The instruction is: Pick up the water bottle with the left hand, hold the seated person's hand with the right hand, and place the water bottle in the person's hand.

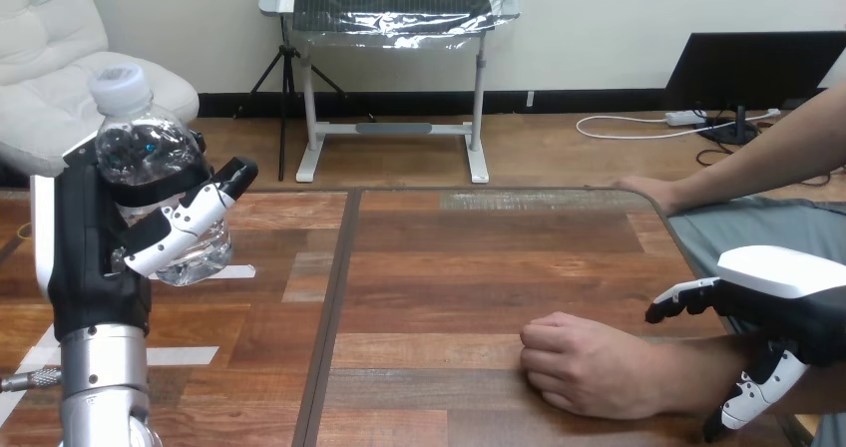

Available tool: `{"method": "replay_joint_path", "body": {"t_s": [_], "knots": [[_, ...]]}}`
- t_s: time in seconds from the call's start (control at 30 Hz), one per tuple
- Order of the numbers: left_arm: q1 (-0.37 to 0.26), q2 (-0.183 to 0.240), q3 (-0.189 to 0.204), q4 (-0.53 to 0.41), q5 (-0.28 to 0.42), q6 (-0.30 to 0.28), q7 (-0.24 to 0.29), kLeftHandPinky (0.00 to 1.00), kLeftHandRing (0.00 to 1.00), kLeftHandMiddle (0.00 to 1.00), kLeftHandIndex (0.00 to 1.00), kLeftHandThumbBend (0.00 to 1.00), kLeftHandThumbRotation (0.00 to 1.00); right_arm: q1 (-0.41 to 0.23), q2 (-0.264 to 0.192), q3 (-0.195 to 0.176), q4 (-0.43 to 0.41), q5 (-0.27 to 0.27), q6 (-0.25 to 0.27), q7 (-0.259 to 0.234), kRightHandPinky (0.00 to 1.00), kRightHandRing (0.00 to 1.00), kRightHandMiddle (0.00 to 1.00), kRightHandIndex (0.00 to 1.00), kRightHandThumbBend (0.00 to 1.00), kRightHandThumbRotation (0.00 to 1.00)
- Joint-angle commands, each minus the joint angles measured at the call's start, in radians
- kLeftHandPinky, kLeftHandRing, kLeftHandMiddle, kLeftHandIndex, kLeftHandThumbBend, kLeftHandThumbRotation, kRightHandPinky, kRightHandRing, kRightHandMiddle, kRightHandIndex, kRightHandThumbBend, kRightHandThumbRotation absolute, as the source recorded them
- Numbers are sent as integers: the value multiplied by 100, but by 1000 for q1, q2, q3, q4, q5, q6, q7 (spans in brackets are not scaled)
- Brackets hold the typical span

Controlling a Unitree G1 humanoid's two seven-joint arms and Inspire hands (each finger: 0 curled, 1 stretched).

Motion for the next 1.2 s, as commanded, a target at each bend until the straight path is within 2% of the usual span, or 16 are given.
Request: {"method": "replay_joint_path", "body": {"t_s": [0.0, 0.4, 0.67, 0.97, 1.17], "knots": [[-84, 13, 4, -5, 3, -26, 2, 24, 30, 35, 40, 61, 0, -21, 13, 57, 65, -40, 20, -11, 76, 83, 85, 83, 100, 25], [-85, 12, 6, -7, -4, -27, 0, 24, 30, 35, 40, 60, 0, -40, 20, 104, 94, -107, 68, -33, 64, 77, 81, 82, 100, 23], [-84, 12, 8, -13, -8, -22, 0, 24, 30, 35, 40, 60, 0, -50, 29, 128, 124, -133, 74, -66, 60, 73, 78, 80, 100, 19], [-87, 20, 12, 4, -4, -42, -2, 25, 31, 35, 40, 60, 0, -68, 40, 156, 171, -143, 90, -88, 60, 73, 77, 79, 100, 21], [-85, 20, 13, 1, -7, -40, -2, 25, 31, 35, 40, 60, 0, -80, 43, 179, 194, -161, 111, -96, 62, 74, 77, 78, 100, 27]]}}
